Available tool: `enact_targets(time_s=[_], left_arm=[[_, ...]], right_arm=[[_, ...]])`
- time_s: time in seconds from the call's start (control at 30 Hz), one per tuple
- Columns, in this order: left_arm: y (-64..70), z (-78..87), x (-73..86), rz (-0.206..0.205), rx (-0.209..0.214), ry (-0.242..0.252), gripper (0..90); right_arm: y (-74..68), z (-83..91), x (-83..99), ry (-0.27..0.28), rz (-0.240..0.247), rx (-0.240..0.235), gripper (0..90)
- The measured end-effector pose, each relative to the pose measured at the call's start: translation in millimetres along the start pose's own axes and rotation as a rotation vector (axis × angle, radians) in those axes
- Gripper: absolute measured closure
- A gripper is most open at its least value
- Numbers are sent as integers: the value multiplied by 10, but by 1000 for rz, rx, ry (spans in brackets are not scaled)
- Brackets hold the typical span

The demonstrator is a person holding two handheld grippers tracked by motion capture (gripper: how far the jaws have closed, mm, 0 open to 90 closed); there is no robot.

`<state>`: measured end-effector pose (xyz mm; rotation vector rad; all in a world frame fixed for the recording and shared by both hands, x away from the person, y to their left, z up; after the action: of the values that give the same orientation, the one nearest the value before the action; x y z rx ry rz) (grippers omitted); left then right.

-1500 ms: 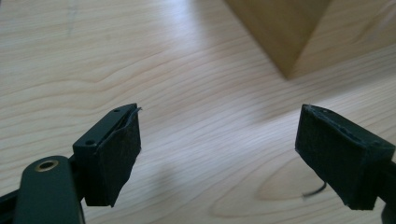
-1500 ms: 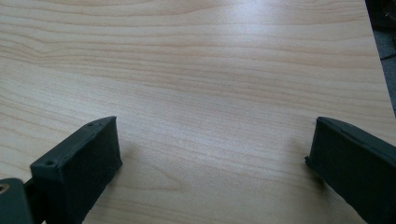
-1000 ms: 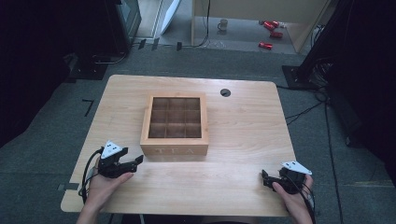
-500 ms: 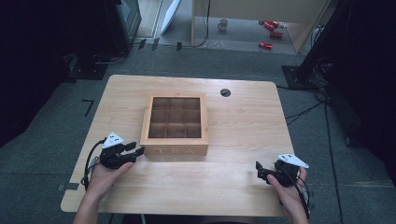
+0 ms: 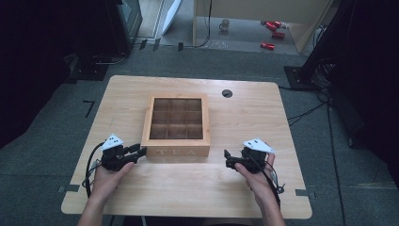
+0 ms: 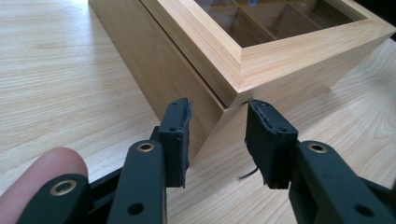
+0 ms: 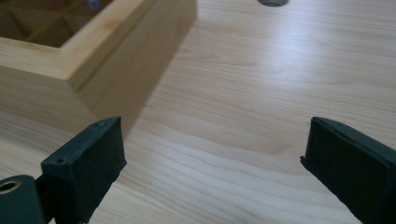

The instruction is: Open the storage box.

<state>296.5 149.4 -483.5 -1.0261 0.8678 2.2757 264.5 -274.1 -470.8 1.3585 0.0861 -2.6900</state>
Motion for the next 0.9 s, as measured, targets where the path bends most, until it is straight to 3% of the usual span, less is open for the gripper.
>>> enact_targets(time_s=[0.17,0.37,0.9], left_arm=[[20,-17,-4,-7,9,0,643],[40,-26,-15,-14,5,1,651],[56,-14,-45,-20,-1,8,646]], right_arm=[[-239,-108,-83,-2,28,-33,46],[-425,-167,-128,0,48,-68,47],[-694,-297,-138,-3,87,-87,56]])
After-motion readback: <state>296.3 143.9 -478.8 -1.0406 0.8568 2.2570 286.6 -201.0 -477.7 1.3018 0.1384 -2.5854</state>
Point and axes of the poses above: each handheld gripper's, and its own axes: z roughly backward along the jaws, x roughly out of its underside, y roughly to its right, the point moved 1 cm from there along -z, roughly forward along the jaws, and after that the axes turned 9 degrees about x, right-handed, at the moved point
